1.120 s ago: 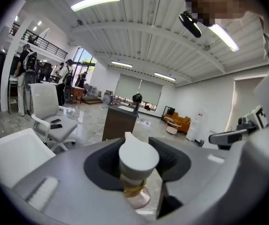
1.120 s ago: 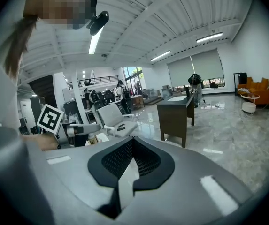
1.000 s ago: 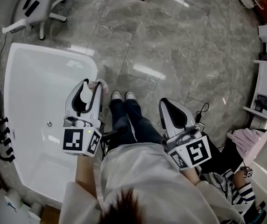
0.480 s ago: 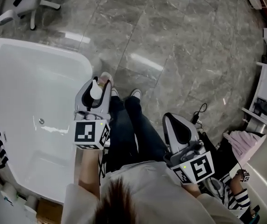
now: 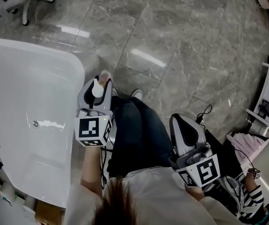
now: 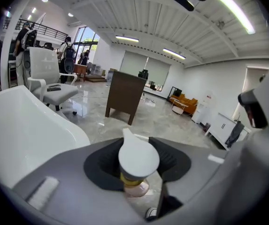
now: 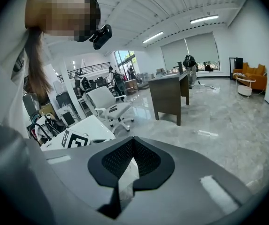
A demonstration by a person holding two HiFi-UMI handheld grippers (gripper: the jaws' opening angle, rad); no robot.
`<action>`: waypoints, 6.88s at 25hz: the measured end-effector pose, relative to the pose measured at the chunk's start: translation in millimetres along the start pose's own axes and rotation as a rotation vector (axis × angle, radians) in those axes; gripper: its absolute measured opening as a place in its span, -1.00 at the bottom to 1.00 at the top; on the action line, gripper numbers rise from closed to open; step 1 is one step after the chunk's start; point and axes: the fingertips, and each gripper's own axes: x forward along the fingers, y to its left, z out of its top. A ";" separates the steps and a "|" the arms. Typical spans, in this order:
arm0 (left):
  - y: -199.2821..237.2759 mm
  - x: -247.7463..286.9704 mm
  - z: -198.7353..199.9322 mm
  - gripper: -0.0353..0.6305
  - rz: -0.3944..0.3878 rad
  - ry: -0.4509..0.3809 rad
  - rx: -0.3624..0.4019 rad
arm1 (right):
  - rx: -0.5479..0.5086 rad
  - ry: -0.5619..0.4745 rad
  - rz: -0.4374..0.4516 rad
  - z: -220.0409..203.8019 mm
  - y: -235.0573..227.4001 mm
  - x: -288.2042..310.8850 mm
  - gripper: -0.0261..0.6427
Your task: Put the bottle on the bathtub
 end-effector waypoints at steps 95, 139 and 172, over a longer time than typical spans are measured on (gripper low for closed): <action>41.7 121.6 -237.7 -0.23 -0.019 0.405 -0.019 | 0.104 0.194 -0.012 -88.1 20.6 29.9 -0.93; -19.0 -80.7 117.4 -0.75 0.012 0.013 -0.017 | 0.030 -0.052 0.110 79.4 39.2 -54.5 -0.93; -94.7 -297.3 319.5 -0.75 0.013 -0.417 0.180 | -0.152 -0.298 0.105 179.9 93.3 -130.9 -0.93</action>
